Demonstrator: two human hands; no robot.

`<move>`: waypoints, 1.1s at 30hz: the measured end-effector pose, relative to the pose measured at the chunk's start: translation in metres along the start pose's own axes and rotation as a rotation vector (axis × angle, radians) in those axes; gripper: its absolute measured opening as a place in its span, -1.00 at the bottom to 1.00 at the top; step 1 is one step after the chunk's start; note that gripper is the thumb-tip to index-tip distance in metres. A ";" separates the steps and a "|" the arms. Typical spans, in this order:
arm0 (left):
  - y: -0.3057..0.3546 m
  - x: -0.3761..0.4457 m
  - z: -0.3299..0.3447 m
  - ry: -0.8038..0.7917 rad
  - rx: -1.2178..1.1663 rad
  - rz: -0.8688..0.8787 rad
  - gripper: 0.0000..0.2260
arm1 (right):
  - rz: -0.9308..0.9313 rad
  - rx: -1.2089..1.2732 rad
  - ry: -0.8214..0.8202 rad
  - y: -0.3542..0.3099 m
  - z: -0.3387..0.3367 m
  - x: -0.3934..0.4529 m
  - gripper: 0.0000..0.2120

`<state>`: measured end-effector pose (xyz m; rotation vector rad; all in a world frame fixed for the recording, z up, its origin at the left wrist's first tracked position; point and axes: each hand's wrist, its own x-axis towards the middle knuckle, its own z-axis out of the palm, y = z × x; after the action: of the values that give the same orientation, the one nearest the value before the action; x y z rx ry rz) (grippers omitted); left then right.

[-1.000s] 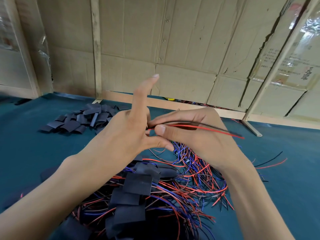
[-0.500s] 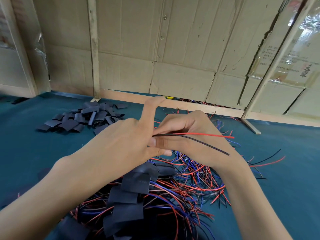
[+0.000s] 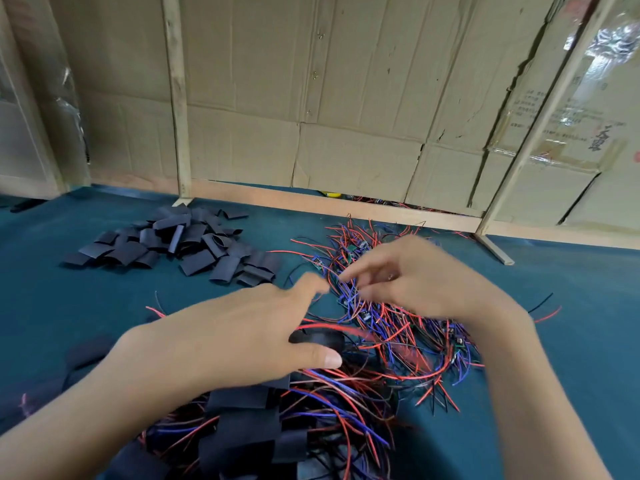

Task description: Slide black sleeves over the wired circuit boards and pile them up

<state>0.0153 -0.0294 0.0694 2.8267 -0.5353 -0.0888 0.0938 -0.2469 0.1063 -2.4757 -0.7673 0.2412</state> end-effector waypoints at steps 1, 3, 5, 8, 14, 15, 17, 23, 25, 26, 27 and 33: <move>0.000 -0.001 0.000 -0.041 0.044 -0.010 -0.39 | 0.064 -0.012 0.136 0.018 -0.006 -0.001 -0.69; 0.001 -0.004 -0.005 -0.072 0.168 -0.032 -0.34 | 0.198 -0.069 0.507 0.053 -0.015 -0.006 -0.71; 0.002 -0.010 -0.014 -0.102 0.241 -0.047 -0.24 | 0.275 -0.044 0.804 0.081 -0.018 -0.007 -0.75; 0.001 -0.024 -0.032 -0.166 0.111 -0.059 -0.17 | 0.303 -0.028 0.866 0.114 -0.005 0.001 -0.74; -0.041 -0.006 -0.050 0.023 -0.268 -0.123 -0.33 | 0.425 -0.169 0.501 0.146 0.034 0.019 -0.62; -0.055 0.003 -0.046 0.091 -0.288 -0.157 -0.37 | 0.467 -0.219 0.460 0.147 0.033 0.022 -0.56; -0.085 0.020 -0.031 0.186 -0.221 -0.259 -0.46 | 0.509 -0.196 0.433 0.145 0.030 0.026 -0.49; -0.133 0.041 0.024 0.031 -0.048 -0.407 -0.45 | 0.608 -0.080 0.531 0.154 0.033 0.038 -0.46; -0.135 0.042 0.030 0.043 -0.034 -0.397 -0.52 | 0.583 -0.092 0.563 0.154 0.032 0.037 -0.59; -0.136 0.043 0.032 0.066 -0.068 -0.377 -0.57 | 0.564 -0.082 0.587 0.154 0.031 0.035 -0.66; -0.136 0.044 0.034 0.106 -0.121 -0.345 -0.64 | 0.547 -0.062 0.604 0.153 0.031 0.033 -0.70; -0.141 0.045 0.037 0.341 -0.182 -0.359 -0.76 | 0.563 -0.029 0.433 0.140 0.017 0.024 -0.67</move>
<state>0.1027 0.0713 -0.0042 2.6441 0.0543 0.2594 0.1746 -0.3235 0.0158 -2.5856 0.1109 -0.1110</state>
